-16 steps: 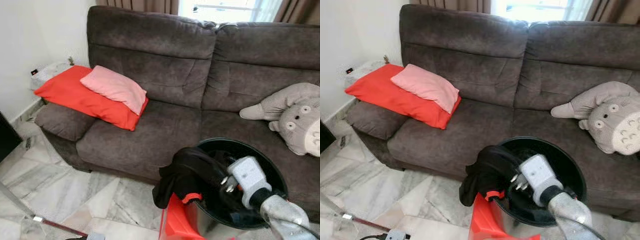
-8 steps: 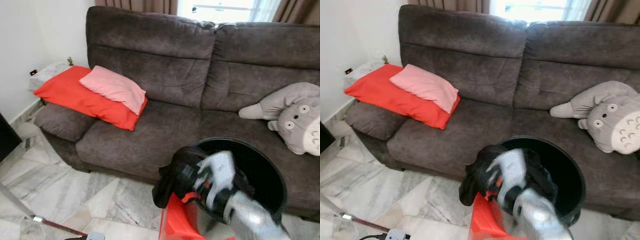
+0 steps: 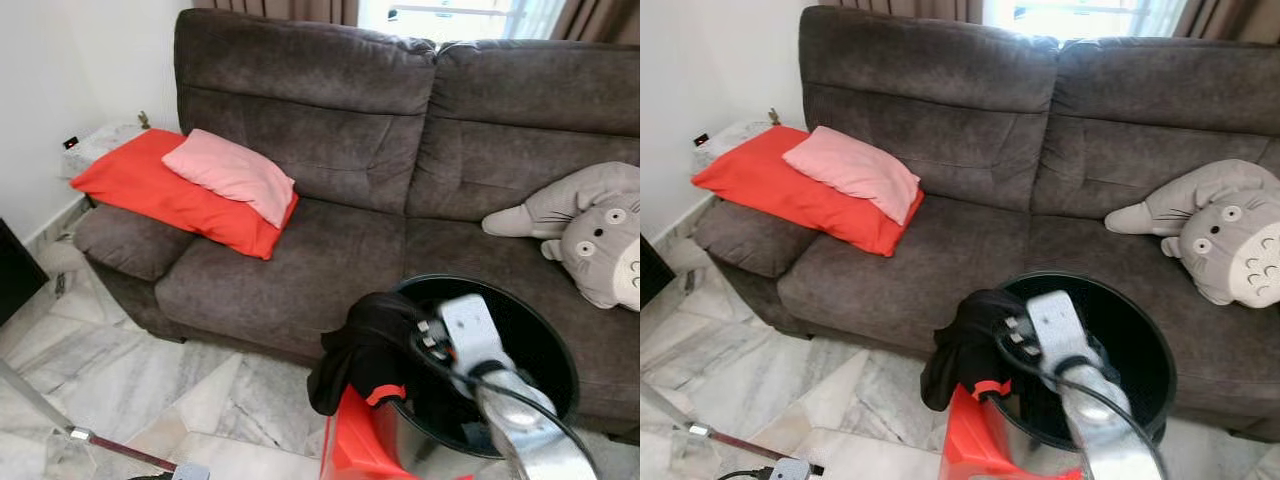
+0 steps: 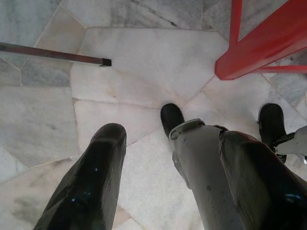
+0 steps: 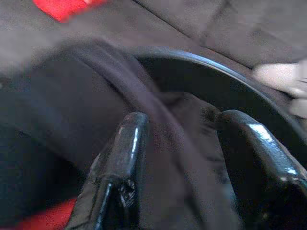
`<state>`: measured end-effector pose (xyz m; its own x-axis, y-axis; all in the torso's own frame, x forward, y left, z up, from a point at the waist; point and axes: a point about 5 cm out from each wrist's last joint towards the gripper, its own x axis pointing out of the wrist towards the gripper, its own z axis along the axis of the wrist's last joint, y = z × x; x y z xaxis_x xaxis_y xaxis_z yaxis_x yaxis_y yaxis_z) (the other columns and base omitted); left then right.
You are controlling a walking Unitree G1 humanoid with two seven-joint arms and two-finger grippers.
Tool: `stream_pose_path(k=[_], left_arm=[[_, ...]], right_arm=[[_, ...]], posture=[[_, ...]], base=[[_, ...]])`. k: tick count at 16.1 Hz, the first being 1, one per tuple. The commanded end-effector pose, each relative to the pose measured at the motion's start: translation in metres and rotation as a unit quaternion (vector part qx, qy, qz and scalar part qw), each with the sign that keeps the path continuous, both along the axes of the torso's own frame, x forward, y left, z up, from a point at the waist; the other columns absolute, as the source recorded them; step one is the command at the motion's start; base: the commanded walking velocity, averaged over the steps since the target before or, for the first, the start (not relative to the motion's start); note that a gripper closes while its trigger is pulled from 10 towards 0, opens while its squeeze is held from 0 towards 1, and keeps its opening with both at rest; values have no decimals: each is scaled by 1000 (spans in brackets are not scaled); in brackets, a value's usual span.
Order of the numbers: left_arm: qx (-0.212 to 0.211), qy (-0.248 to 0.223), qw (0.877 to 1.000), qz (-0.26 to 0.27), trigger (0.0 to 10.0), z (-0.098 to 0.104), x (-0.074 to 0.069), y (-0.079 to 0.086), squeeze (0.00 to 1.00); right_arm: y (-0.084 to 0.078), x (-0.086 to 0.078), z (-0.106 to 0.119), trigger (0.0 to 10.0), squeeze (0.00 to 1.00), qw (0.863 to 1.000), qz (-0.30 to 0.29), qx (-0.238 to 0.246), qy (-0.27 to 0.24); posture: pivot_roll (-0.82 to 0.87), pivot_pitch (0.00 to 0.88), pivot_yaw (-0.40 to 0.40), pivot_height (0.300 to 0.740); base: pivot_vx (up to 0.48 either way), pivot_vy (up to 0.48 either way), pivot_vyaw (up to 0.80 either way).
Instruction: Hang hanger
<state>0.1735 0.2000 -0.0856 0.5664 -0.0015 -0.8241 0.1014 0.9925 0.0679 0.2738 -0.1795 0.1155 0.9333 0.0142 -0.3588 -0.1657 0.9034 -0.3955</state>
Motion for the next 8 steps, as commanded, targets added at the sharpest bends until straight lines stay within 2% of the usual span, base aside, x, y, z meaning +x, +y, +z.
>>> stream_pose_path(k=[1, 3, 6, 7, 8], left_arm=[[3, 25, 1000, -14, 10000, -4, -8, 1, 0], [-1, 31, 999, -20, 10000, -5, -10, 0, 0], [3, 37, 999, -13, 10000, -6, -16, 6, 0], [7, 41, 999, -10, 10000, -6, -18, 10, 0], [8, 42, 999, -9, 10000, -6, -19, 12, 0]], right_arm=[[-2, -2, -3, 10000, 0, 1000, 9, -22, 4], [-5, -5, -7, 10000, 0, 998, 28, -57, 13], [13, -12, -3, 10000, 0, 993, 112, 0, 32], [17, -19, -7, 10000, 153, 986, 149, 10, 69], [16, -21, -11, 10000, 1000, 984, 157, -5, 80]], posture=[[-174, 65, 26, 740], [-173, 66, 26, 740], [-172, 66, 24, 740], [-174, 68, 23, 740], [-174, 68, 23, 740]], base=[[0, 0, 0], [0, 0, 0], [0, 0, 0], [0, 0, 0], [0, 0, 0]])
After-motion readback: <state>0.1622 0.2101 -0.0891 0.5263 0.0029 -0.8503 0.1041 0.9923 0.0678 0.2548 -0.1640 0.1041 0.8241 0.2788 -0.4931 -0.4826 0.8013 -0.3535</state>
